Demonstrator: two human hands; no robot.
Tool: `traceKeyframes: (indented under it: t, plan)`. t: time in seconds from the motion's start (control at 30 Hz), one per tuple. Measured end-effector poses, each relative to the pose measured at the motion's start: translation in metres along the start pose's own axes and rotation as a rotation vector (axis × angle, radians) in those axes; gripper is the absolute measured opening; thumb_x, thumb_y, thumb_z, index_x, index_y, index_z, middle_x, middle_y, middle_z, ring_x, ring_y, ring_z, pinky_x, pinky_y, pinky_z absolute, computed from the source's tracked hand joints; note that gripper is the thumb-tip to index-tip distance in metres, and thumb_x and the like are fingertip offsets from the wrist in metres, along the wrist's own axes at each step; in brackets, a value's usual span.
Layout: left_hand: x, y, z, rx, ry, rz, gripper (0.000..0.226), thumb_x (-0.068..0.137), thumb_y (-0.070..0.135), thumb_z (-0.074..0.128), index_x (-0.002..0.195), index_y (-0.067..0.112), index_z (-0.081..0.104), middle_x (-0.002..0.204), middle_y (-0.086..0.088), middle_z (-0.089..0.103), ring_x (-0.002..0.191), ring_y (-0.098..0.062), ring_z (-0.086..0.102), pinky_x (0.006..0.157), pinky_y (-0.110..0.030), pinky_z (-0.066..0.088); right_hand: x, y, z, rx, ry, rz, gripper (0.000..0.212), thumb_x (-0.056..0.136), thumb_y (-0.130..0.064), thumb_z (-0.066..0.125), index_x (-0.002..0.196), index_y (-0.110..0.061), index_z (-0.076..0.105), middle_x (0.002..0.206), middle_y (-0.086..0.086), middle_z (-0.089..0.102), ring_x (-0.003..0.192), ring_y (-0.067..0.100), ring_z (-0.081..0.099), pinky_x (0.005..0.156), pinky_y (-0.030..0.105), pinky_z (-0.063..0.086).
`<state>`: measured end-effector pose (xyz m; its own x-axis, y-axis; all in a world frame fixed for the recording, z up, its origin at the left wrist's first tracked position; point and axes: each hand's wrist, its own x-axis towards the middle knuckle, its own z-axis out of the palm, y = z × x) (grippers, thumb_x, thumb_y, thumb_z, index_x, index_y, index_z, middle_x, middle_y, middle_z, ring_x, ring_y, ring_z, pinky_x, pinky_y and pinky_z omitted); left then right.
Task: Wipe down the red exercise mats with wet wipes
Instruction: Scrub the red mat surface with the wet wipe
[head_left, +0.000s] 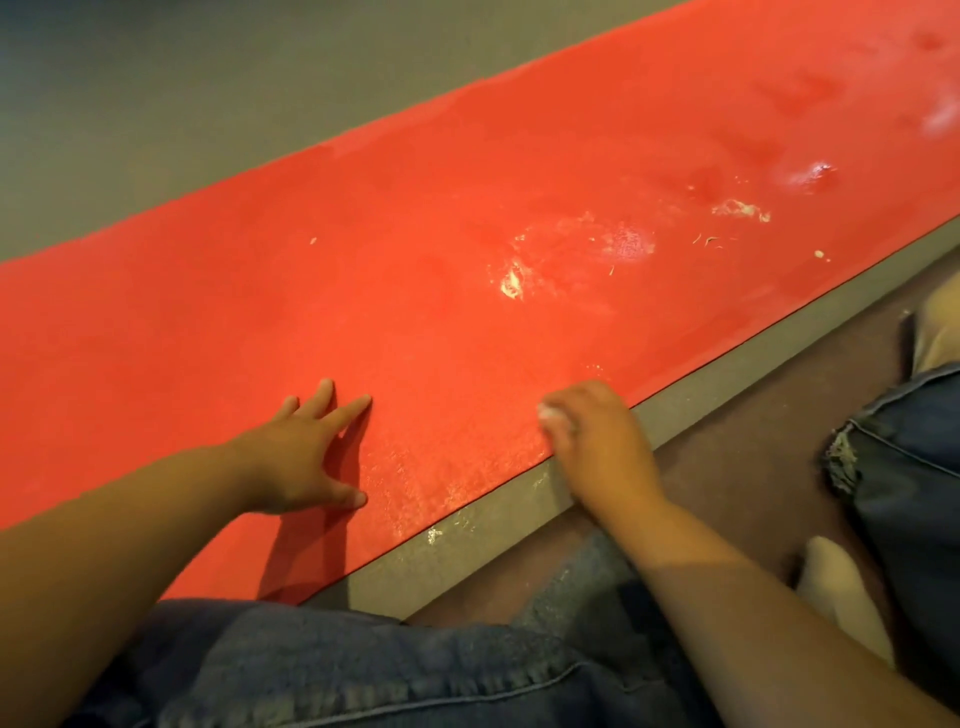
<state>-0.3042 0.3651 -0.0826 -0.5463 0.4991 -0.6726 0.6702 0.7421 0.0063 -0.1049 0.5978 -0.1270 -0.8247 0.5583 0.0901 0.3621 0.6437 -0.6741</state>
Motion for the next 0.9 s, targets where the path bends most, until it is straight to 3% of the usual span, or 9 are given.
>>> traceKeyframes:
  t: [0.07,0.13,0.27,0.37,0.5,0.63,0.73,0.83,0.9]
  plan:
    - [-0.003,-0.002,0.003,-0.021,0.024,0.011,0.119,0.064,0.069,0.072,0.147,0.046,-0.011,0.158,0.001,-0.020,0.146,-0.037,-0.003,0.116,-0.047,0.017,0.014,0.010,-0.014,-0.038,0.126,0.199,0.017,0.087,-0.014,0.063,0.104,-0.012,0.062,0.101,0.003,0.055,0.090,0.020,0.052,0.074,0.023,0.033]
    - [-0.003,-0.002,0.002,-0.035,0.051,0.013,0.120,0.062,0.067,0.074,0.148,0.046,-0.008,0.159,0.003,-0.017,0.146,-0.034,0.000,0.115,-0.045,0.019,0.017,0.001,-0.009,-0.071,0.108,0.215,0.016,0.087,-0.015,0.062,0.102,-0.012,0.061,0.101,0.003,0.055,0.090,0.020,0.052,0.072,0.025,0.034]
    - [-0.005,-0.019,-0.005,-0.024,0.102,0.026,0.124,0.061,0.060,0.080,0.152,0.038,-0.001,0.161,0.004,-0.005,0.146,-0.022,0.015,0.114,-0.033,0.025,-0.018,-0.059,0.043,-0.073,-0.199,-0.165,0.018,0.090,-0.015,0.054,0.101,-0.009,0.067,0.101,0.007,0.059,0.091,0.023,0.053,0.080,0.029,0.045]
    - [-0.006,-0.035,-0.004,0.001,0.132,-0.143,0.127,0.054,0.070,0.077,0.151,0.041,-0.001,0.160,-0.007,0.004,0.139,-0.035,0.031,0.109,-0.040,0.035,-0.039,-0.077,0.055,-0.049,-0.417,-0.396,0.022,0.090,-0.010,0.053,0.106,-0.012,0.068,0.101,0.003,0.059,0.095,0.019,0.051,0.083,0.029,0.045]
    - [-0.003,-0.044,-0.004,-0.032,0.052,-0.216,0.125,0.056,0.074,0.072,0.148,0.046,-0.007,0.160,-0.013,-0.002,0.139,-0.032,0.032,0.102,-0.037,0.038,0.011,-0.039,0.010,-0.020,-0.192,-0.134,0.020,0.080,-0.001,0.062,0.086,-0.016,0.075,0.081,-0.013,0.060,0.075,-0.003,0.053,0.073,0.012,0.039]
    - [0.001,-0.049,-0.013,0.048,0.102,-0.192,0.117,0.058,0.078,0.068,0.150,0.045,0.004,0.157,-0.012,0.021,0.134,-0.028,0.041,0.100,-0.036,0.042,0.036,-0.029,0.006,-0.153,-0.039,0.105,0.022,0.086,-0.007,0.055,0.103,-0.009,0.069,0.104,0.011,0.063,0.093,0.026,0.058,0.078,0.030,0.043]
    - [0.003,-0.066,-0.011,-0.008,0.317,-0.169,0.083,0.071,0.074,0.058,0.143,0.042,0.034,0.127,0.003,0.056,0.115,-0.025,0.055,0.092,-0.039,0.048,0.006,-0.068,0.056,-0.122,-0.185,-0.154,0.032,0.088,-0.006,0.051,0.112,-0.018,0.069,0.110,0.005,0.065,0.100,0.020,0.058,0.085,0.023,0.042]
    - [0.007,-0.088,0.000,-0.049,0.420,-0.194,0.074,0.076,0.073,0.052,0.141,0.041,0.037,0.136,-0.002,0.046,0.121,-0.033,0.048,0.098,-0.048,0.045,-0.019,-0.099,0.088,-0.078,-0.422,-0.404,0.036,0.085,-0.002,0.052,0.109,-0.023,0.067,0.103,-0.001,0.059,0.097,0.017,0.051,0.081,0.022,0.041]
    - [0.011,-0.100,0.011,-0.069,0.416,-0.239,0.080,0.073,0.079,0.039,0.144,0.044,0.029,0.151,-0.005,0.029,0.132,-0.038,0.036,0.106,-0.052,0.037,0.003,-0.089,0.077,-0.090,-0.417,-0.369,0.033,0.081,-0.001,0.057,0.101,-0.023,0.070,0.099,-0.001,0.059,0.091,0.015,0.053,0.076,0.014,0.032]
